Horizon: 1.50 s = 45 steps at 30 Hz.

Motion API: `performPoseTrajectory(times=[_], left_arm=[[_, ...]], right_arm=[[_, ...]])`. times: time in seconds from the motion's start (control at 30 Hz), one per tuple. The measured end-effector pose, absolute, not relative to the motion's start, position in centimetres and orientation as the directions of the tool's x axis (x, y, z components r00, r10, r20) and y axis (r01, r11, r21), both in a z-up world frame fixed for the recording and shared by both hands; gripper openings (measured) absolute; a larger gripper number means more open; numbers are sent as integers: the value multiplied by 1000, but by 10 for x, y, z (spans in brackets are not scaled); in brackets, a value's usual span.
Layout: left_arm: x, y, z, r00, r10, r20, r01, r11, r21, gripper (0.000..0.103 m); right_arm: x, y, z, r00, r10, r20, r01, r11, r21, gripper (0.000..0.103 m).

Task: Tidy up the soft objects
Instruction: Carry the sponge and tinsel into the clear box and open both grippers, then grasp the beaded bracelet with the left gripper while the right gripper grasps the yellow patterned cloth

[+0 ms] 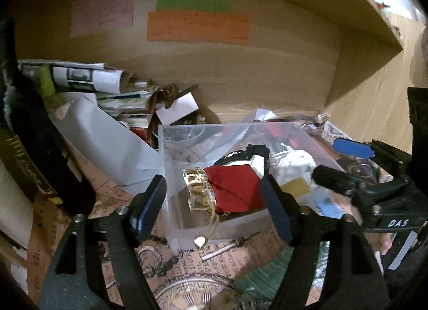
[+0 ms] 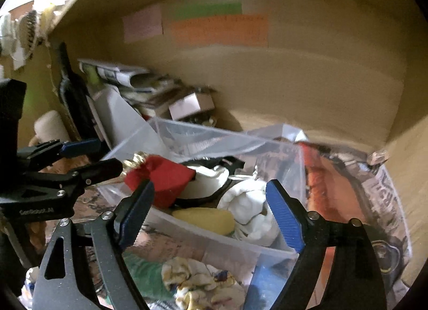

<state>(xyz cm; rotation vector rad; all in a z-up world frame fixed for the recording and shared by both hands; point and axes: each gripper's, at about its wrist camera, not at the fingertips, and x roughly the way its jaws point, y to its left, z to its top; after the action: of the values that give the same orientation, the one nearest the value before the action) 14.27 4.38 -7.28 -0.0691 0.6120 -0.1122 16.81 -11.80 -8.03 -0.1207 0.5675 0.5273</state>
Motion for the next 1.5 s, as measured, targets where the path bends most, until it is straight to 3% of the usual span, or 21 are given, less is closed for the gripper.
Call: performPoseTrajectory(times=[0.17, 0.47, 0.9, 1.2, 1.33, 1.43, 1.5], left_arm=[[120, 48, -69, 818, -140, -559, 90, 989, -116, 89], [90, 41, -91, 768, -168, -618, 99, 985, -144, 95], [62, 21, -139, 667, -205, -716, 92, 977, -194, 95], [48, 20, -155, 671, -192, -716, 84, 979, -184, 94], [47, 22, -159, 669, -201, -716, 96, 978, -185, 83], [47, 23, -161, 678, -211, -704, 101, 976, -195, 80], [47, 24, -161, 681, -221, -698, 109, 973, -202, 74]], right_arm=[[144, -130, -70, 744, 449, -495, -503, 864, 27, 89], [112, -151, -87, 739, 429, -519, -480, 877, 41, 90], [95, -173, -133, 676, 408, -613, -430, 895, 121, 90], [104, -174, -145, 660, 413, -628, -412, 897, 157, 89], [111, -170, -150, 637, 427, -642, -422, 890, 174, 75], [115, -166, -154, 623, 430, -653, -434, 885, 169, 52], [117, -163, -157, 609, 437, -662, -442, 880, 175, 44]])
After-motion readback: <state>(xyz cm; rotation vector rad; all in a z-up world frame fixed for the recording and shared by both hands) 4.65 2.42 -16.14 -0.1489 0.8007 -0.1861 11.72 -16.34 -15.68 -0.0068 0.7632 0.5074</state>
